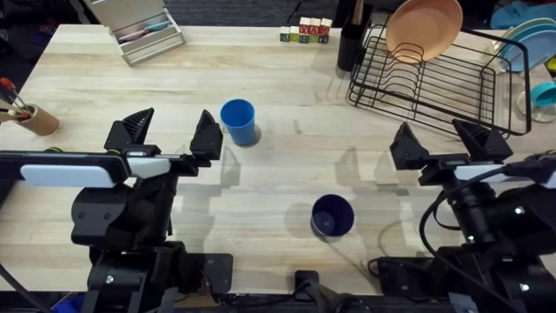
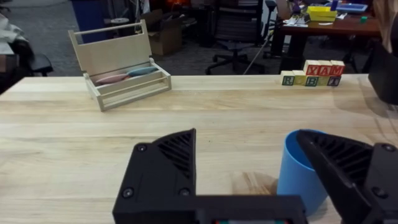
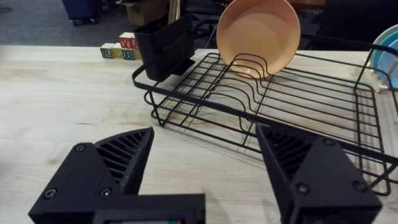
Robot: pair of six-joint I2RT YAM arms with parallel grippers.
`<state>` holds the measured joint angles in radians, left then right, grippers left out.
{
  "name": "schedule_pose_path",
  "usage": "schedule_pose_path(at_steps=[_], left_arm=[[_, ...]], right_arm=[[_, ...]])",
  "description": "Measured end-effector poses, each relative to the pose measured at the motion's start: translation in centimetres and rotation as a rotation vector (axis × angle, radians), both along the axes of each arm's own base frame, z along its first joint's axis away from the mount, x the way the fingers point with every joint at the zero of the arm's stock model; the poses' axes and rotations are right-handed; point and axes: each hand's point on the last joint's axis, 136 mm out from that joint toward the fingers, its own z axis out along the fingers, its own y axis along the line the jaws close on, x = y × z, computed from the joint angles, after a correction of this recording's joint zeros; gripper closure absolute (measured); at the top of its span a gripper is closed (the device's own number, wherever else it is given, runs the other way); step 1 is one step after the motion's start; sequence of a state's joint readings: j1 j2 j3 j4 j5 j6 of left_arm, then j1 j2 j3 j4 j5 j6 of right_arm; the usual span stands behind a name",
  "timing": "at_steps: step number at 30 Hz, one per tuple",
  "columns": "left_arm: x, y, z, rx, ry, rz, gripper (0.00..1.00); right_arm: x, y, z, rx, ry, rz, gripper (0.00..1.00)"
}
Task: Pick up the cup on the table and put them onto the rack.
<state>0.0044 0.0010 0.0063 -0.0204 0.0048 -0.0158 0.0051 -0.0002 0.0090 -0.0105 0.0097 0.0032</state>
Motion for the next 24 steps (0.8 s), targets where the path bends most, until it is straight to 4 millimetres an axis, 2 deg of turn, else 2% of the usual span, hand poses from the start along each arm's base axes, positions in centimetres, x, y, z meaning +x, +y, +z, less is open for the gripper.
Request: schedule_pose_path(at_steps=[11, 14, 15, 16, 17, 21, 24], left_arm=[[0.0, 0.0, 0.0, 0.0, 0.002, 0.0, 0.007], [0.0, 0.0, -0.6, 0.0, 0.029, -0.002, 0.007], [-0.4, 0.0, -1.3, -0.001, 0.095, -0.003, 0.007], [-0.6, 0.0, -1.1, -0.001, 0.109, -0.003, 0.007], [-1.5, -0.1, 2.0, 0.0, 0.126, -0.003, 0.007], [-1.9, -0.1, 5.7, -0.001, 0.139, -0.003, 0.007], [-1.5, -0.1, 7.4, -0.001, 0.18, -0.003, 0.008]], right_arm=[[0.0, -0.1, -0.1, -0.001, 0.004, -0.004, 0.005], [-0.1, 0.0, -0.2, -0.001, 0.018, -0.001, 0.006], [-0.8, 0.1, -0.4, -0.003, 0.093, 0.004, 0.005], [-1.1, 0.0, -0.5, -0.006, 0.125, 0.004, 0.005], [-1.9, 0.0, 1.9, -0.038, 0.193, 0.011, 0.006], [-1.9, 0.0, 6.4, -0.058, 0.218, 0.015, 0.006], [-1.2, 0.1, 9.0, -0.063, 0.26, 0.017, 0.006]])
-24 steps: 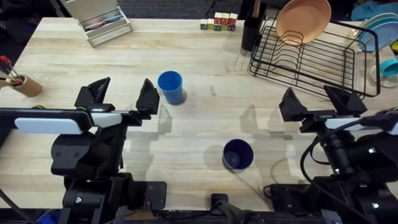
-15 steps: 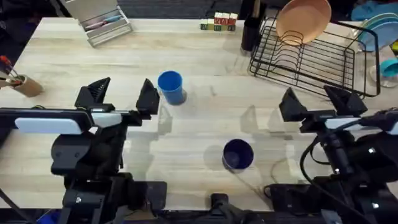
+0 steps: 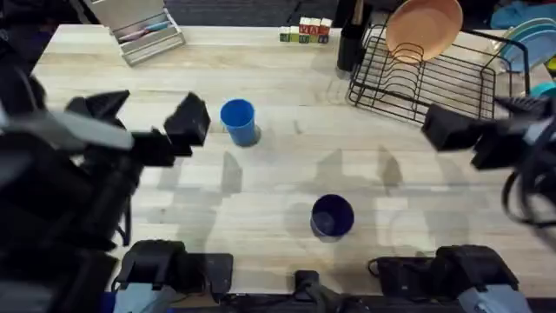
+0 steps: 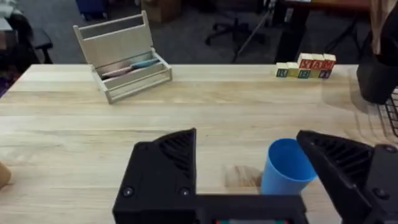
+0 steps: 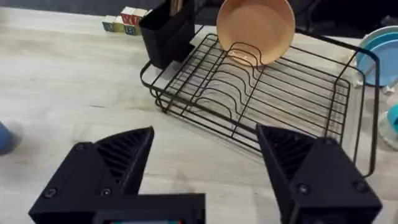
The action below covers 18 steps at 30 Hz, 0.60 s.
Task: Pick up the cup on the table and put them onto the rack.
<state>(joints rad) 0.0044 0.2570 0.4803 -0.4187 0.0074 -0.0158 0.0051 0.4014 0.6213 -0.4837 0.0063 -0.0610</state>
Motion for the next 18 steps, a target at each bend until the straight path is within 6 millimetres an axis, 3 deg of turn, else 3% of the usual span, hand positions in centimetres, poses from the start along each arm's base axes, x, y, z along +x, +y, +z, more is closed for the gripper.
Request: schedule_pose_path(at_steps=[8, 18], left_arm=[[2.5, 0.0, 2.9, -0.001, 0.188, 0.0, 0.007], [4.7, 0.0, 3.5, -0.002, 0.482, -0.001, 0.007]], right_arm=[[4.0, 0.1, 3.3, -0.003, 0.231, 0.005, 0.006], [8.3, 1.1, 5.2, 0.02, 0.382, 0.061, 0.005]])
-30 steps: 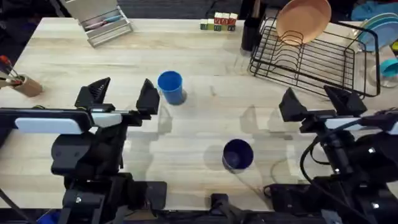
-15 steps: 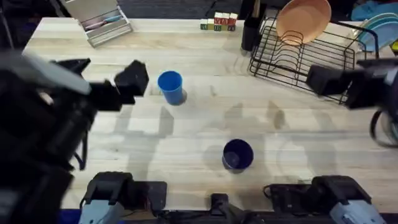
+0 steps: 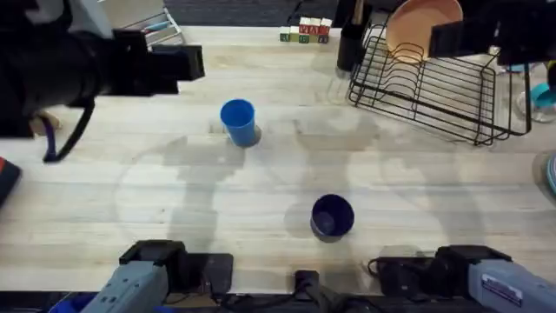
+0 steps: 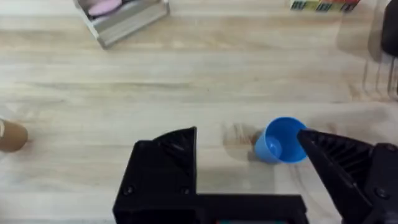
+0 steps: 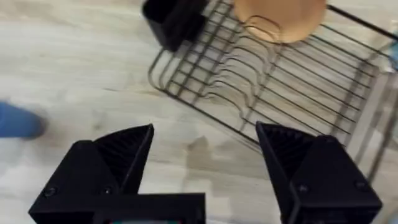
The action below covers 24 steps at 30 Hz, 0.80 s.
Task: Pick up the cup on the table and put them onto the rack.
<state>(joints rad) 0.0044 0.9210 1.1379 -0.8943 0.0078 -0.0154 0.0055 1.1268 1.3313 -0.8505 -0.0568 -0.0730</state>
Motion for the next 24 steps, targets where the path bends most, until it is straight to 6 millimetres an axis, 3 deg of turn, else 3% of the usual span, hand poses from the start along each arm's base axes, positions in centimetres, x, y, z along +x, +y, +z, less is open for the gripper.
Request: schedule_pose_path(at_steps=[5, 7, 8, 16, 24], left_arm=[[1.4, 0.0, -1.5, 0.0, 0.079, 0.0, 0.007], [1.9, 0.0, -1.6, 0.0, 0.078, 0.0, 0.007], [1.9, 0.0, -1.6, 0.0, 0.078, 0.0, 0.007], [1.9, 0.0, -1.5, 0.0, 0.075, 0.0, 0.007], [1.9, 0.0, -1.5, 0.0, 0.075, 0.0, 0.008]], right_arm=[[-1.4, 3.6, -0.8, 0.075, 0.056, 0.218, 0.006], [-7.0, 9.9, -2.9, 0.029, 0.175, 0.64, 0.006], [-8.7, 12.1, -3.1, -0.02, 0.174, 0.797, 0.006], [-13.0, 16.3, -3.6, -0.155, 0.124, 1.17, 0.006], [-15.5, 17.5, -4.1, -0.191, 0.136, 1.307, 0.007]])
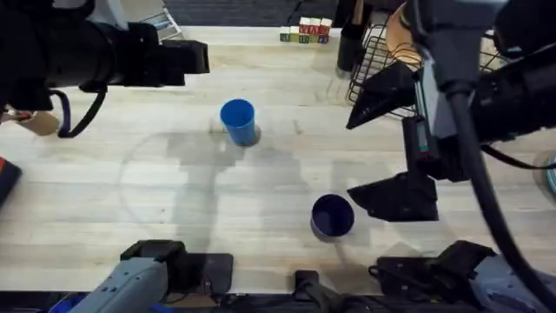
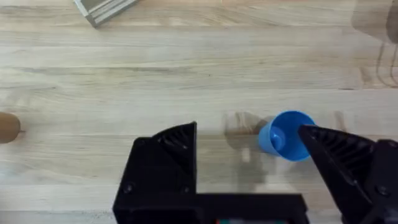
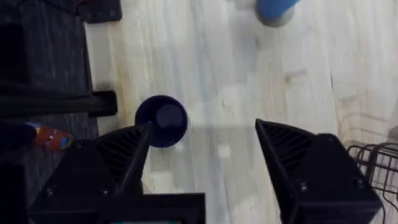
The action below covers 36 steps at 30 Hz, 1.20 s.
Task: Pick up the cup on the table and put them onto the rack.
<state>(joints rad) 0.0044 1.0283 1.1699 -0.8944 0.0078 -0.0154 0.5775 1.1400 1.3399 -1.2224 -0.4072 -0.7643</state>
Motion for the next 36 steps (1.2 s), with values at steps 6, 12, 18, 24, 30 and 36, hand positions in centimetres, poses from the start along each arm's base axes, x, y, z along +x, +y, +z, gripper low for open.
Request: schedule_pose_path(at_steps=[6, 12, 18, 24, 30, 36], left_arm=[[0.0, 0.0, 0.0, 0.0, 0.0, 0.0, 0.007], [0.0, 0.0, 0.0, 0.0, 0.0, 0.0, 0.007], [0.0, 0.0, 0.0, 0.0, 0.0, 0.0, 0.007], [0.0, 0.0, 0.0, 0.0, 0.0, 0.0, 0.007], [0.0, 0.0, 0.0, 0.0, 0.0, 0.0, 0.007], [0.0, 0.0, 0.0, 0.0, 0.0, 0.0, 0.008]], right_arm=[[-0.2, -0.1, -0.1, -0.007, 0.006, 0.005, 0.006], [-0.1, -1.0, -0.7, -0.06, 0.003, -0.02, 0.006], [0.3, -1.3, -1.0, -0.088, -0.007, -0.033, 0.005], [0.9, -1.1, -2.2, -0.125, 0.035, -0.034, 0.004], [1.3, -0.8, -4.5, -0.191, 0.132, -0.03, 0.004], [1.3, -0.6, -6.7, -0.26, 0.225, -0.016, 0.004]])
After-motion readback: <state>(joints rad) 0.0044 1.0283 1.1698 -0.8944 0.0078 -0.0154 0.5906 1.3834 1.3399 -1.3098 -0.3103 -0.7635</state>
